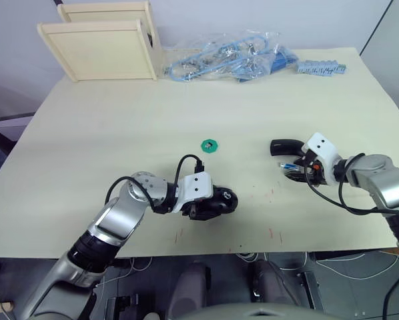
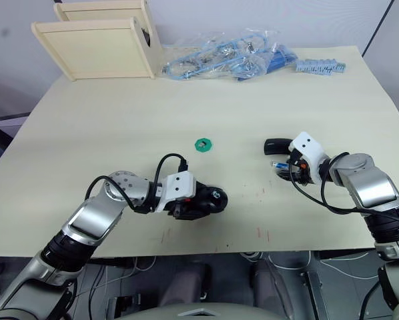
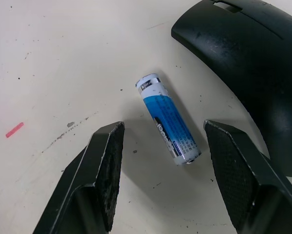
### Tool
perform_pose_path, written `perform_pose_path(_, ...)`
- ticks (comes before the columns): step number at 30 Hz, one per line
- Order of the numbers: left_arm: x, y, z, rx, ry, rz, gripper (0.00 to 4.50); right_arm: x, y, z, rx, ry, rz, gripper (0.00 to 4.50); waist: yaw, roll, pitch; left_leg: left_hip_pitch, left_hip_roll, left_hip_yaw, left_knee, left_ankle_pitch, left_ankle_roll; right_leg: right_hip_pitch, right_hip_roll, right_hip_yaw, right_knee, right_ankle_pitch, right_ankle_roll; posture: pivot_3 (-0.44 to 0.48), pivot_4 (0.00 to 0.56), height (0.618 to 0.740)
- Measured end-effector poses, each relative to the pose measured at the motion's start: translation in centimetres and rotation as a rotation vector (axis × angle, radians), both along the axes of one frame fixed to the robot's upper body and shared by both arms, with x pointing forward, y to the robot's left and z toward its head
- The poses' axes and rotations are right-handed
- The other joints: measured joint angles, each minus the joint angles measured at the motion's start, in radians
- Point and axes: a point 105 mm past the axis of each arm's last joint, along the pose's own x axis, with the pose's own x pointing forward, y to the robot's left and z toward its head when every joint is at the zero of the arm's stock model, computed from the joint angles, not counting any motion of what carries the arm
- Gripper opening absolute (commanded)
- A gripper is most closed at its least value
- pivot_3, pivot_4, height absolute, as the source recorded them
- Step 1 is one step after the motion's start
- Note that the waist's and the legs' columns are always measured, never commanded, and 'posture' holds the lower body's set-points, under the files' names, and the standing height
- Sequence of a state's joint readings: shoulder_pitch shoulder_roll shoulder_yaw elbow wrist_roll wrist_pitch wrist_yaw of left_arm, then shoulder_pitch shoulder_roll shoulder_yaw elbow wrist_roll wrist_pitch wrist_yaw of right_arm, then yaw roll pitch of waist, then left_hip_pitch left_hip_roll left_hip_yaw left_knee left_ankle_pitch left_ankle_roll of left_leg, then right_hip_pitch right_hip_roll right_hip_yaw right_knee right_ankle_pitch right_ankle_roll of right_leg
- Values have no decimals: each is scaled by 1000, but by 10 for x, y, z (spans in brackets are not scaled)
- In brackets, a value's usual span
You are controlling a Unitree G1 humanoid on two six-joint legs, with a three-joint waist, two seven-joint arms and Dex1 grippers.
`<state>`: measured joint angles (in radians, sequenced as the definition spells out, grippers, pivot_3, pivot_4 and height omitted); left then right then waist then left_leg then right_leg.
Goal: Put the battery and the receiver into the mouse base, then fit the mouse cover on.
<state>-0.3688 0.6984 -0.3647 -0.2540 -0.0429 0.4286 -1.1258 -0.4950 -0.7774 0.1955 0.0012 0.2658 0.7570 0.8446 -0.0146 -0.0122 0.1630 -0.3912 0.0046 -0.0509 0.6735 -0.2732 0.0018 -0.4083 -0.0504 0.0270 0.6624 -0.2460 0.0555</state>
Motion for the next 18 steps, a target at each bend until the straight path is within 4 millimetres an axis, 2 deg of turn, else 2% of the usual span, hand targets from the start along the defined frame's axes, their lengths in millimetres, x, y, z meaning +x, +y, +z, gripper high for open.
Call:
perform_pose_path(3,0,0,0,0,1,1,2948,0,0,0,-1,0,-1,2743,0,0,0,0,0,0,0,0,0,0,0,0,0,0,0,0,150,740)
perform_pose_path(4,0,0,0,0,1,1,2948,0,0,0,-1,0,-1,2204,0,0,0,0,0,0,0,0,0,0,0,0,0,0,0,0,150,740)
perform_pose_path(6,0,0,0,-1,3,1,2948,0,-2,0,-1,-1,-7,1556,0,0,0,0,0,0,0,0,0,0,0,0,0,0,0,0,150,740)
perform_pose_path(9,0,-1,0,-2,5,0,2948,0,-3,1,2,5,-11,10,0,0,0,0,0,0,0,0,0,0,0,0,0,0,0,0,150,740)
perform_pose_path(16,0,-2,1,-4,4,-5,2948,-14,2,1,-18,11,15,23,1,0,0,-1,0,0,0,0,0,-1,0,0,0,0,0,0,150,740)
perform_pose_path(18,0,-2,1,-4,4,-7,2948,-22,8,9,-15,-1,24,23,1,0,0,-2,0,-1,0,0,0,-1,0,0,0,0,0,0,150,740)
